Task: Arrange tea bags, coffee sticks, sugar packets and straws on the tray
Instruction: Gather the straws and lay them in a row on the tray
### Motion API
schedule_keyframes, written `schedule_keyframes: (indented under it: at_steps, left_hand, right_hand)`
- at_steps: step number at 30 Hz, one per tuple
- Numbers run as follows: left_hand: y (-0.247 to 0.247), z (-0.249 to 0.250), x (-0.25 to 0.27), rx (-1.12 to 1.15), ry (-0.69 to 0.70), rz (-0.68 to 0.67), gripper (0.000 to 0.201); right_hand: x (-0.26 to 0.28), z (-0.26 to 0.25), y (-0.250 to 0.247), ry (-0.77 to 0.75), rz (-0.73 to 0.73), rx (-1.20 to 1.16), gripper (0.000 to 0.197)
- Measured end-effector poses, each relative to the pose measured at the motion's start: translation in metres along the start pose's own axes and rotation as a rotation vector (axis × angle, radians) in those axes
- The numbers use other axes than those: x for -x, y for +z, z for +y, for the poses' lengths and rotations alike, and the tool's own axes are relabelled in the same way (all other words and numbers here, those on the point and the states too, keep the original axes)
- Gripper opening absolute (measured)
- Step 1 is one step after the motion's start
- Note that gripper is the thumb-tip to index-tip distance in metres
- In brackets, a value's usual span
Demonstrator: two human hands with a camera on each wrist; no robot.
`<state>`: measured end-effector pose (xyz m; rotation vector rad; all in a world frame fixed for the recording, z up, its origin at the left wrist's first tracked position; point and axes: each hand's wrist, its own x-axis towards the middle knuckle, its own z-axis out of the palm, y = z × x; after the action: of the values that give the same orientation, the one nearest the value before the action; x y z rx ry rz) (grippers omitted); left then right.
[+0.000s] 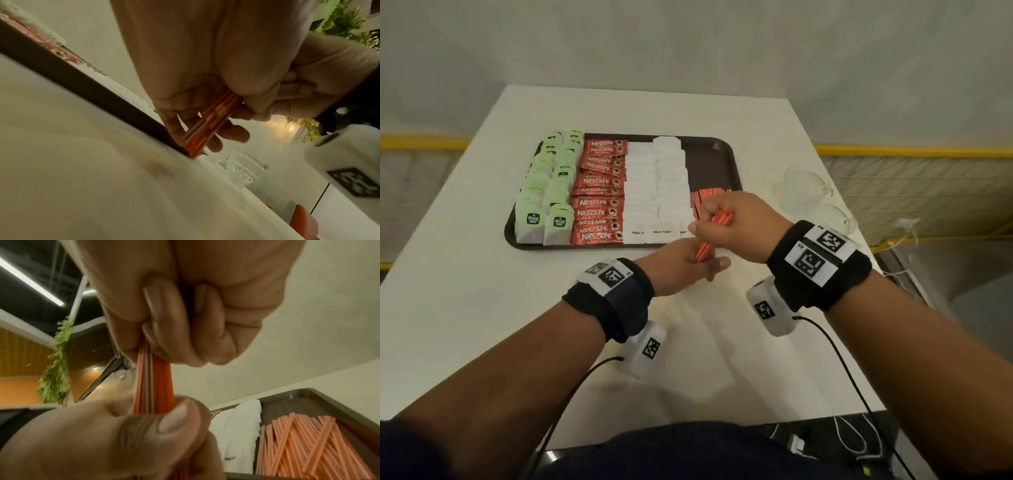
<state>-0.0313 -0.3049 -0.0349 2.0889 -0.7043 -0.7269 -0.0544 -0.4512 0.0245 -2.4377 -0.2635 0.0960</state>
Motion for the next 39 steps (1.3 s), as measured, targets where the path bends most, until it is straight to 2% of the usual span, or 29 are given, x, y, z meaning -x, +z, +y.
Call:
schedule_keyframes:
  at_steps: [1,4,7,9,12,14,16,20,22,25,28,30,32,35,37,39]
  left_hand:
    - [-0.001,-0.001,0.002,0.029,-0.007,0.024,0.029]
    - [-0.003,-0.006,0.007,0.192,0.007,0.081,0.013]
    - [0.002,-0.011,0.002,0.197,-0.089,0.117,0.020]
    - [0.005,-0.015,0.000,0.226,-0.160,0.160,0.024]
    - [0.004,-0.017,-0.006,0.257,-0.059,0.269,0.023]
    - [0.001,-0.021,-0.005,0.257,-0.006,0.328,0.024]
    - [-0.001,-0.025,-0.011,0.191,0.003,0.363,0.028]
    - [0.000,-0.019,-0.016,-0.062,-0.107,0.337,0.037]
    - [0.002,-0.020,-0.017,-0.007,-0.115,0.323,0.036]
    - [0.001,-0.016,-0.008,0.235,-0.080,0.321,0.012]
    - [-0.001,-0.018,-0.004,0.228,-0.054,0.311,0.028]
    - [-0.002,-0.019,-0.007,0.205,-0.066,0.326,0.040]
    - [-0.003,-0.020,-0.008,0.231,-0.082,0.328,0.040]
    - [-0.003,-0.022,-0.005,0.231,-0.069,0.308,0.036]
    - [-0.004,-0.020,-0.007,0.238,-0.097,0.301,0.037]
    - [-0.003,-0.016,-0.012,0.195,-0.123,0.271,0.036]
  right_hand:
    - [-0.004,-0.004,0.004,-0.003,-0.043,0.072,0.030]
    - [-0.012,-0.014,0.015,0.025,-0.123,0.217,0.027]
    - [-0.011,-0.016,0.020,0.050,-0.108,0.243,0.030]
    - [-0.007,-0.016,0.021,0.036,-0.031,0.265,0.041]
    - [-0.001,-0.015,0.020,-0.114,0.128,0.198,0.057]
    - [0.000,-0.011,0.022,-0.252,0.121,0.214,0.057]
    - [0.001,-0.005,0.026,-0.317,0.060,0.285,0.059]
    - [0.003,0.000,0.032,-0.283,0.017,0.398,0.067]
    - [0.004,-0.002,0.031,-0.293,0.073,0.373,0.068]
    - [0.006,-0.008,0.032,-0.312,0.059,0.423,0.066]
    - [0.006,-0.010,0.034,-0.217,-0.060,0.555,0.067]
    - [0.006,-0.010,0.034,-0.198,-0.033,0.535,0.067]
    - [0.006,-0.008,0.035,-0.200,-0.002,0.495,0.065]
    - [0.005,-0.003,0.037,-0.176,-0.072,0.484,0.062]
    - [0.003,-0.003,0.036,-0.188,-0.034,0.429,0.064]
    - [0.000,-0.006,0.031,-0.118,0.074,0.333,0.067]
